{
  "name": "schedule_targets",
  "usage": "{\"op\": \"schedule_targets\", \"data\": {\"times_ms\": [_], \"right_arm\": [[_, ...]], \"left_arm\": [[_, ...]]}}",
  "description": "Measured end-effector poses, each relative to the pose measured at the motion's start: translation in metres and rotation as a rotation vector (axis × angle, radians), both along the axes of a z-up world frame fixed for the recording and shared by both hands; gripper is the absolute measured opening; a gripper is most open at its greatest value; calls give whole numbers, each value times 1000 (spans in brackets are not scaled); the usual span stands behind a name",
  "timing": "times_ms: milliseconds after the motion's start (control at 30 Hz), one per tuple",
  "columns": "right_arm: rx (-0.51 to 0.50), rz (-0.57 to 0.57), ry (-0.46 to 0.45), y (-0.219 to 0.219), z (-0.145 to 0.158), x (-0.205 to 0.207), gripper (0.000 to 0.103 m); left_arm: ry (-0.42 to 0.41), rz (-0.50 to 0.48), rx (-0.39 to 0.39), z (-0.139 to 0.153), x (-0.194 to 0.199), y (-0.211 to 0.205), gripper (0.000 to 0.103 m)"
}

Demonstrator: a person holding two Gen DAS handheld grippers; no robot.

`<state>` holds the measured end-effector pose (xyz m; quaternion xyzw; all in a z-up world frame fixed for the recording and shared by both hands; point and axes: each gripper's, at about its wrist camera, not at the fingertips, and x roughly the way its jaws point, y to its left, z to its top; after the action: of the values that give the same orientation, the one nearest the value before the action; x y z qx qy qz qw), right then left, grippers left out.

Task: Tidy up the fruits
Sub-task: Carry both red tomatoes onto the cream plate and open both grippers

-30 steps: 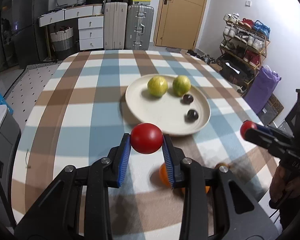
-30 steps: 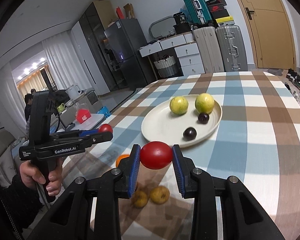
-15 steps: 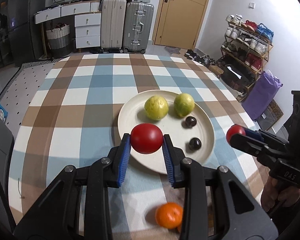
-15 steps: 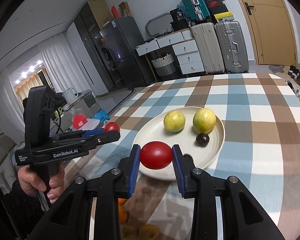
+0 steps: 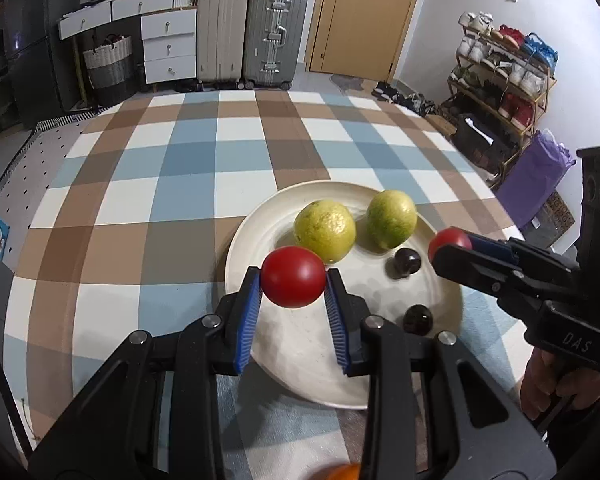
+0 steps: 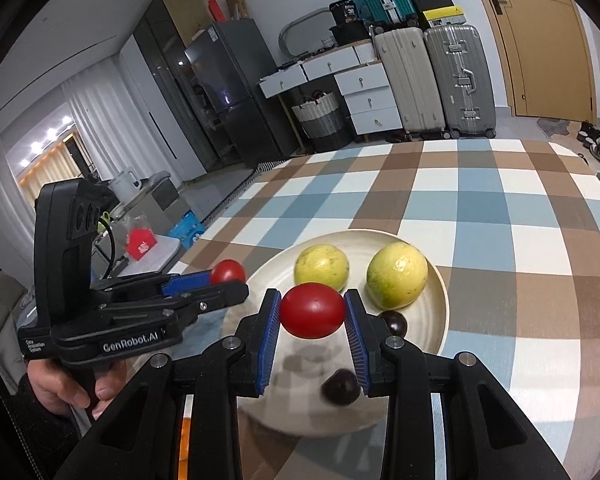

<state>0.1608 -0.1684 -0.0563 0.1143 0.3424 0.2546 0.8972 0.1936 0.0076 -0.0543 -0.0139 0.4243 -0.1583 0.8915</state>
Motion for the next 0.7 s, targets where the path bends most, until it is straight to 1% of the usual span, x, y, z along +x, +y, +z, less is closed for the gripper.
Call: {"op": "schedule_targets", "data": {"times_ms": [133,367,633,667,700], "right_arm": [[-32,13,5,7,-8,8,32],[-42,13,28,12,-17,20,32],[-60,11,46,18,-21,29,32],[-61,8,48,19,-22,31,33],[-65,0,52,19,-21,32,36]], "left_arm": [[13,-1,1,-11,9,0,29],[42,-4,0,-23,21,-1,29],[53,-3,5,-28,31,-4,29],[57,-3,1,-27,32,-5,29],[56,-5,-8,-26,32,-5,29]]}}
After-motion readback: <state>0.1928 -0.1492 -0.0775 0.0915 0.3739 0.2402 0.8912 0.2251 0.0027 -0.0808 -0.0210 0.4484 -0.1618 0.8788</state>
